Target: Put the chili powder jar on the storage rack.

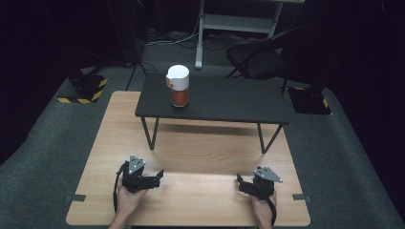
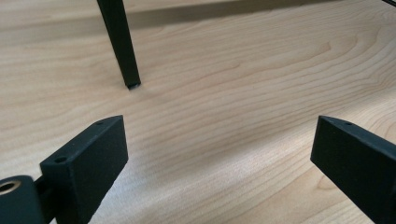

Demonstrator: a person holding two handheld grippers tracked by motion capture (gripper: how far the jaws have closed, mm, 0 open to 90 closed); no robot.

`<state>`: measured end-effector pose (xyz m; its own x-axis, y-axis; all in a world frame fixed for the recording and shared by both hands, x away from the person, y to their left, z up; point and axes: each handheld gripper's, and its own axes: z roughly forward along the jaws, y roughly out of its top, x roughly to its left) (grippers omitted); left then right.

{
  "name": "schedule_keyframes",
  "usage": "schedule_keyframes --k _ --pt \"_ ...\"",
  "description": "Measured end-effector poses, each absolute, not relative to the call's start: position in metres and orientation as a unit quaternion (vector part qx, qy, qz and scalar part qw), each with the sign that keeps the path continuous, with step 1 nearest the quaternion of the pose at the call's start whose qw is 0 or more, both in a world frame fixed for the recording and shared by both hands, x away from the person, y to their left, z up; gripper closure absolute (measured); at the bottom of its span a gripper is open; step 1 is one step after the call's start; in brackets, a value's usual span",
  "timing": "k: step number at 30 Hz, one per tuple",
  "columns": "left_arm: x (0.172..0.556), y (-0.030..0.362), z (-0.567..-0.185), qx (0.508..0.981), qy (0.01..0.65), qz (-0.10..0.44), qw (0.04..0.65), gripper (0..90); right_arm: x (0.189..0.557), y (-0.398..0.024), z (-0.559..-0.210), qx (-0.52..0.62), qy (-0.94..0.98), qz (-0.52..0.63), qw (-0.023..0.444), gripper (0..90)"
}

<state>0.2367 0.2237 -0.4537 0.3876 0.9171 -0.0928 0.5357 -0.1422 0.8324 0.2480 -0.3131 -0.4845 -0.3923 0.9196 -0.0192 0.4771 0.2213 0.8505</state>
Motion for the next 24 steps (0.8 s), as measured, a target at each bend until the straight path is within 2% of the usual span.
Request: schedule_keyframes --k 9,19,24 --pt "0.232 0.227 -0.477 0.694 0.545 0.204 0.425 4.3 0.247 -0.313 -0.485 0.481 0.727 0.404 0.277 8.4" --pt "0.224 0.217 -0.482 0.679 0.550 0.230 0.429 5.7 0.245 -0.316 -0.487 0.479 0.723 0.414 0.277 8.3" --pt "0.224 0.210 -0.481 0.691 0.542 0.237 0.415 5.8 0.244 -0.316 -0.488 0.479 0.720 0.415 0.281 8.3"
